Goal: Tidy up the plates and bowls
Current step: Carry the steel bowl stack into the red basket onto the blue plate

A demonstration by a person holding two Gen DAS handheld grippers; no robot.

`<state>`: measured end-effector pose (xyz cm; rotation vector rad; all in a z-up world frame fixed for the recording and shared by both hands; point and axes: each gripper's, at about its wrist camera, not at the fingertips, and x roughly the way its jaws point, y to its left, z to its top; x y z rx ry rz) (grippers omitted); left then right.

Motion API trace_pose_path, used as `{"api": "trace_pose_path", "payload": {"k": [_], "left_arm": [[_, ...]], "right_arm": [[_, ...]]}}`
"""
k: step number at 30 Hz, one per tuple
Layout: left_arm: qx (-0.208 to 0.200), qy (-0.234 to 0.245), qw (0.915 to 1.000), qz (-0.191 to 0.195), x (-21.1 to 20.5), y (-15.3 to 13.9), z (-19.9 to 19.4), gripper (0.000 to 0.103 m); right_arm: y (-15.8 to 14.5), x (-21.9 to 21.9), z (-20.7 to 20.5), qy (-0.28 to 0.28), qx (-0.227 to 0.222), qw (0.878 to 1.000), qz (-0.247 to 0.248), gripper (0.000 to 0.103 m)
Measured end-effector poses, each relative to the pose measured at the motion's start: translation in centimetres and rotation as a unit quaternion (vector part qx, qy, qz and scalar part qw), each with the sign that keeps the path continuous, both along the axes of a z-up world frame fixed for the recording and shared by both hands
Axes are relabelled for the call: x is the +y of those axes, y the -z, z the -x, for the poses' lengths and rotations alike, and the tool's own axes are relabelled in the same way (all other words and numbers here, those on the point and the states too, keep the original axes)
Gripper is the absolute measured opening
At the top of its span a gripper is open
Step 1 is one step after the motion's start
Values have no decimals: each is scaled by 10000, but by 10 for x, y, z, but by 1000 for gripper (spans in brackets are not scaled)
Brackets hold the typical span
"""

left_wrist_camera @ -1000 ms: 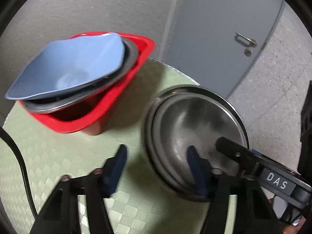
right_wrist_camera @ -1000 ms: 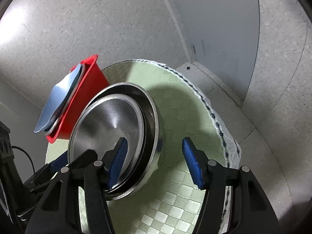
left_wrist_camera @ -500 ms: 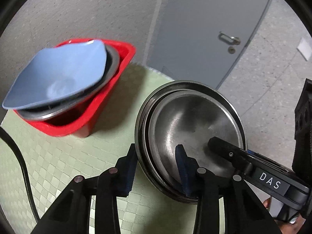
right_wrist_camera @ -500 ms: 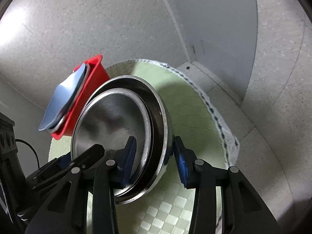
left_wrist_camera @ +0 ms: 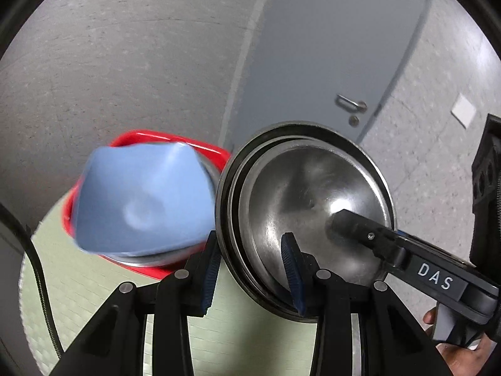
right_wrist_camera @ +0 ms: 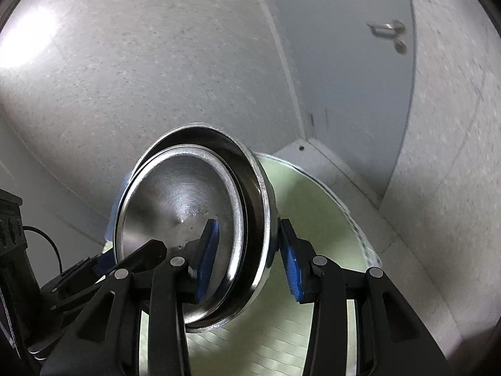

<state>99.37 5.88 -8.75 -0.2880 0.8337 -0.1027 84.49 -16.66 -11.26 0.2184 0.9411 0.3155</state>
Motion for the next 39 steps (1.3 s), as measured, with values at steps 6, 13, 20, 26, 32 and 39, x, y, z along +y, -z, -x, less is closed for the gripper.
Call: {"api": "trace_pose_path", "payload": {"k": [6, 13, 20, 26, 32, 39], "left_arm": [[88, -341, 9993, -94, 72, -13, -2, 35], [571, -530, 9968, -156, 130, 8, -22, 35], [863, -358, 9953, -242, 146, 24, -40, 35], [961, -270, 9947, -250, 150, 31, -55, 36], [971, -222, 9944, -350, 132, 33, -70, 41], [801, -258, 9962, -232, 134, 39, -76, 55]], "right_arm": [[-7, 76, -26, -430, -74, 9990, 129, 40], [20, 145, -57, -741, 238, 9966, 274, 40], [59, 166, -75, -750, 620, 9943, 445, 40], [74, 173, -83, -721, 712, 9925, 690, 40], [84, 177, -85, -691, 668, 9913, 905, 42], [83, 172, -85, -610, 526, 9929, 875, 47]]}}
